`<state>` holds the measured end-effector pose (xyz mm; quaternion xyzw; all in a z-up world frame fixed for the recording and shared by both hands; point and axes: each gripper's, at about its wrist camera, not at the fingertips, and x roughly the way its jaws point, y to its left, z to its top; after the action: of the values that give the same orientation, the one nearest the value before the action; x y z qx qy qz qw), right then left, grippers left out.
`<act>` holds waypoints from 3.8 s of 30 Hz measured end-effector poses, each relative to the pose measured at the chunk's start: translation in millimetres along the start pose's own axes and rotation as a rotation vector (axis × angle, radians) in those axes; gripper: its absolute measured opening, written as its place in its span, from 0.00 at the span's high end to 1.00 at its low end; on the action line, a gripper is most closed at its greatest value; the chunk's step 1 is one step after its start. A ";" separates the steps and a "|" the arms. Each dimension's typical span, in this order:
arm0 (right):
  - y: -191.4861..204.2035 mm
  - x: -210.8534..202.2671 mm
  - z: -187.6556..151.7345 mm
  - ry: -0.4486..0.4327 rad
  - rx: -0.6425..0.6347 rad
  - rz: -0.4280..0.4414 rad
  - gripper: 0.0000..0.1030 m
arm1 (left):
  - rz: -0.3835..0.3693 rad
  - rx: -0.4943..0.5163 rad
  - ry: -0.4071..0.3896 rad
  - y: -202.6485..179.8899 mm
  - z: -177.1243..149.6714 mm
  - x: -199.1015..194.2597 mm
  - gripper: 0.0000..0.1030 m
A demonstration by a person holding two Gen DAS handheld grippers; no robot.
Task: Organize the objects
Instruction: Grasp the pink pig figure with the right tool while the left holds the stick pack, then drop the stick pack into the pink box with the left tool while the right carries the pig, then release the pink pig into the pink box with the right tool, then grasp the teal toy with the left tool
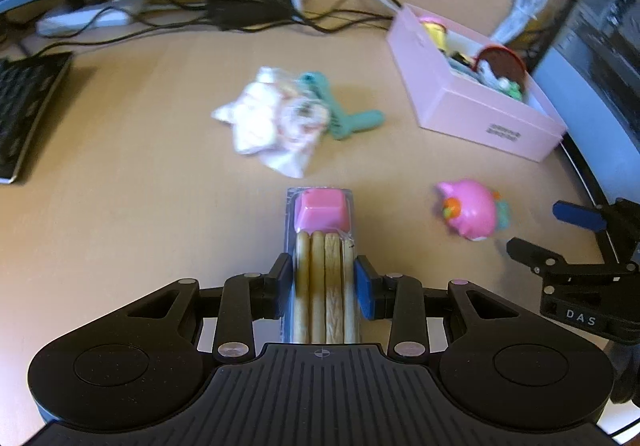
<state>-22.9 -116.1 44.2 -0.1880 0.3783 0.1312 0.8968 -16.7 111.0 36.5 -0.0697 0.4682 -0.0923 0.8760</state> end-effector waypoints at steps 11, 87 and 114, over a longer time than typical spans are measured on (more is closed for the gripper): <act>-3.1 1.4 8.9 -0.065 0.149 0.130 0.20 | 0.064 0.053 0.038 -22.0 -6.5 -1.2 0.64; -93.9 75.4 139.1 -0.267 0.173 -0.131 0.26 | -0.017 -0.155 -0.120 37.0 9.7 -35.8 0.68; -45.8 -22.6 -7.7 -0.097 0.345 0.012 0.11 | -0.020 -0.095 -0.139 -5.2 110.9 34.5 0.67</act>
<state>-25.7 -162.5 66.6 -0.0226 0.3525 0.0787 0.9322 93.9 102.1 70.9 -0.1223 0.4092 -0.0736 0.9012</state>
